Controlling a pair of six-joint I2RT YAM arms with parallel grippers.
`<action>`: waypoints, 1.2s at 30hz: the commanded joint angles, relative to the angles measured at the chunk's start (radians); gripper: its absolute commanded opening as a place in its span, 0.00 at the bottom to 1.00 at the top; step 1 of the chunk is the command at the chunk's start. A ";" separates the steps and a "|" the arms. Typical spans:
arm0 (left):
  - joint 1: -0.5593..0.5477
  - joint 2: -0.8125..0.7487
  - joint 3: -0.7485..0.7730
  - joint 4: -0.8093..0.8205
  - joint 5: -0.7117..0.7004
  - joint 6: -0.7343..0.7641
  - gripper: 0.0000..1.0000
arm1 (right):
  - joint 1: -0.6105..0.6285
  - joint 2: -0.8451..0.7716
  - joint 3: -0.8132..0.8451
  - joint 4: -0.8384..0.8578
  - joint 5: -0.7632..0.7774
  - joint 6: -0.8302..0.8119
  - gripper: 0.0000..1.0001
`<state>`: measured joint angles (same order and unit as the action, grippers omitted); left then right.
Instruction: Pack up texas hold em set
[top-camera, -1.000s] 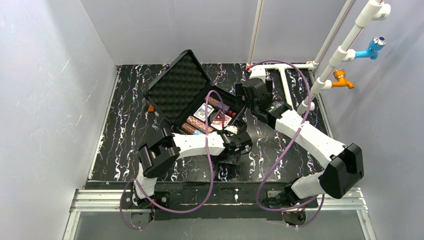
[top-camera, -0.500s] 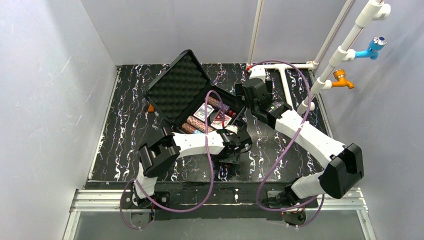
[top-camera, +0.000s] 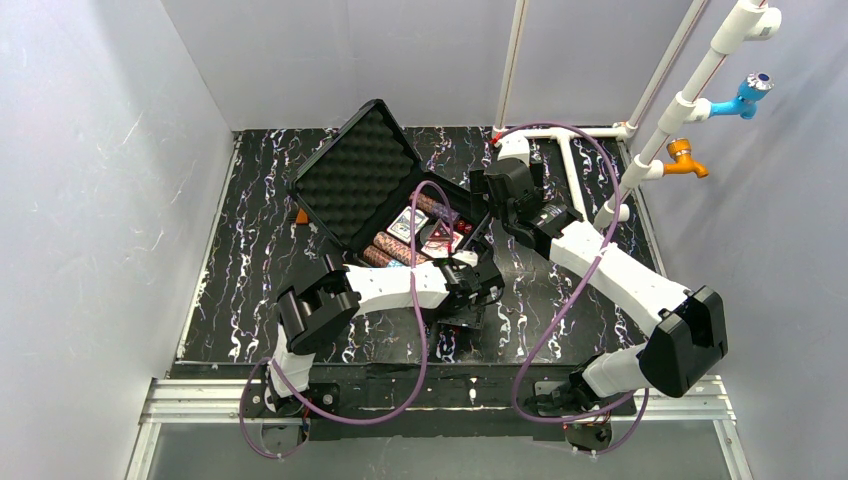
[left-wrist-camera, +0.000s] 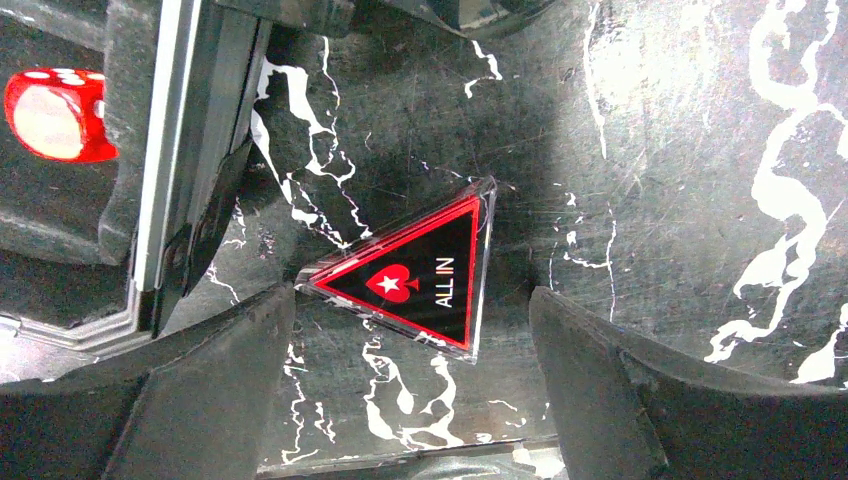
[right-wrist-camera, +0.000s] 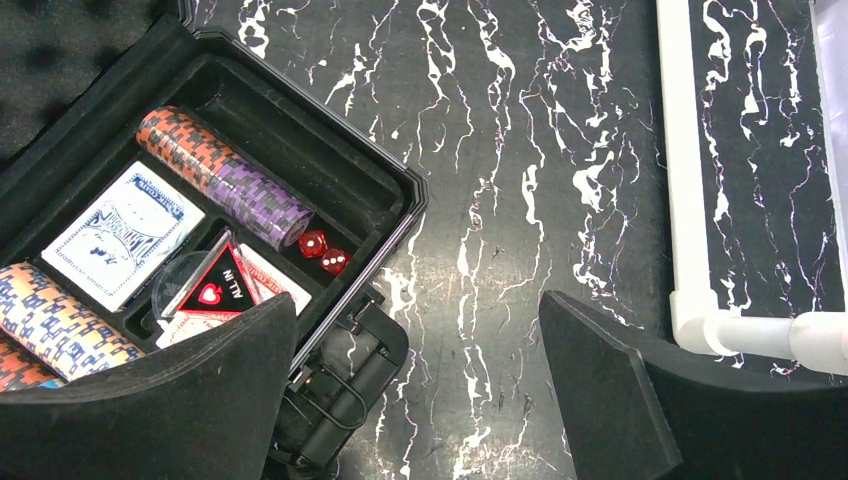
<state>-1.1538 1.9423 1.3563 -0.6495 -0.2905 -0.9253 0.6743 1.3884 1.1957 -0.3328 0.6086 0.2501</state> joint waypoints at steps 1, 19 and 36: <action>0.004 0.015 0.004 -0.049 -0.021 0.056 0.87 | 0.001 -0.012 0.002 0.049 0.001 -0.011 0.98; 0.002 0.063 0.045 -0.042 -0.036 0.127 0.83 | 0.000 -0.008 -0.005 0.058 -0.004 -0.017 0.98; -0.006 0.069 0.033 -0.016 0.010 0.139 0.73 | 0.000 -0.011 -0.007 0.060 -0.007 -0.018 0.98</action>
<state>-1.1542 1.9739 1.4006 -0.6426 -0.2722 -0.7994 0.6743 1.3884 1.1946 -0.3172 0.5983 0.2356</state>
